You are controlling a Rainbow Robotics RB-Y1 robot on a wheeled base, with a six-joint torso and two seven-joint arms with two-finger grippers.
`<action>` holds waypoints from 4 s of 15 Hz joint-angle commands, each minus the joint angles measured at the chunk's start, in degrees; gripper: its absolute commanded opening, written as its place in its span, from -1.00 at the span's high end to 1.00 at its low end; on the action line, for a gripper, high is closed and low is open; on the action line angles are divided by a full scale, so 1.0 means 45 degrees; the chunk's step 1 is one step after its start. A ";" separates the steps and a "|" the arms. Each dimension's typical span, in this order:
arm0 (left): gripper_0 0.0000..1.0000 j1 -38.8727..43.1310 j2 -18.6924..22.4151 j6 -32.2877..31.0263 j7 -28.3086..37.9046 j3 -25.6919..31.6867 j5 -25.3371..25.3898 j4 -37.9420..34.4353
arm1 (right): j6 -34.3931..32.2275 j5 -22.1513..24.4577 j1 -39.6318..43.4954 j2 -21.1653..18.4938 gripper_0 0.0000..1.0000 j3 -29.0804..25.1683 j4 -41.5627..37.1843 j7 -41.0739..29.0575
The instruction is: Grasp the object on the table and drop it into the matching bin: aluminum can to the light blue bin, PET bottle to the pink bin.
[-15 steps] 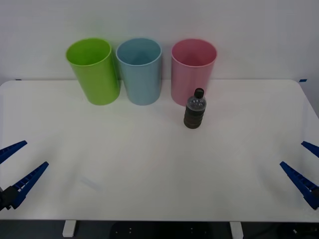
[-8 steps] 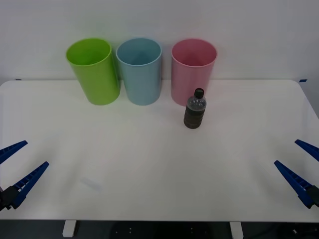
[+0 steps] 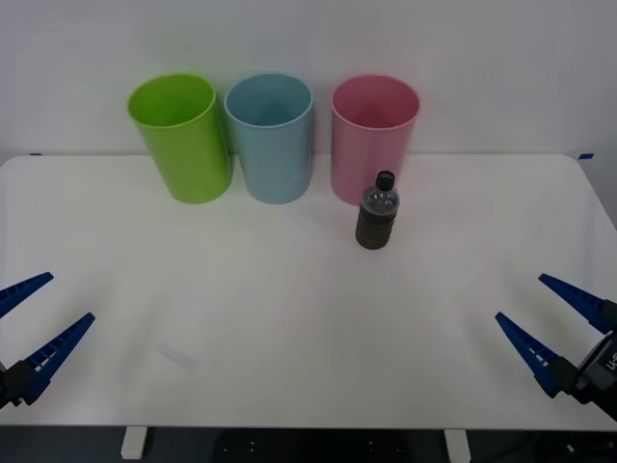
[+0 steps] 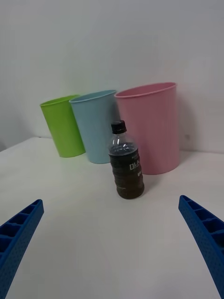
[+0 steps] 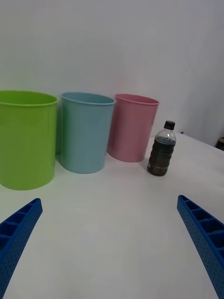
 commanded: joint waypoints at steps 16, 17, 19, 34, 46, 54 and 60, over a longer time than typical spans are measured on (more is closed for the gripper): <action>-1.00 0.0001 0.0000 0.0000 0.0000 0.0000 0.0000 0.0000 | 0.5754 0.0257 -0.2186 0.1045 -1.00 0.3605 0.1214 0.3156; -1.00 0.0001 0.0000 0.0000 0.0000 0.0000 0.0000 0.0000 | 0.5773 0.0315 -0.2381 0.1201 -1.00 0.3586 0.1370 0.3195; -1.00 0.0001 0.0000 0.0000 0.0000 0.0000 0.0000 0.0000 | 0.5929 0.0452 -0.2752 0.1572 -1.00 0.3586 0.1663 0.3273; -1.00 0.0001 0.0000 0.0000 0.0000 0.0000 0.0000 0.0000 | 0.6379 0.1565 -0.6385 0.3056 -1.00 0.3352 0.5706 0.4250; -1.00 0.0001 0.0000 0.0000 0.0000 0.0000 0.0000 0.0000 | 0.7258 0.1409 -0.9900 0.3173 -1.00 0.3664 0.9690 0.4933; -1.00 0.0001 0.0000 0.0000 0.0000 0.0000 0.0000 0.0000 | 0.8097 0.0862 -1.0545 0.3173 -1.00 0.4406 1.0237 0.5129; -1.00 0.0001 0.0000 0.0000 0.0000 0.0000 0.0000 0.0000 | 0.8097 0.0706 -1.0525 0.3173 1.00 0.4387 1.0218 0.5148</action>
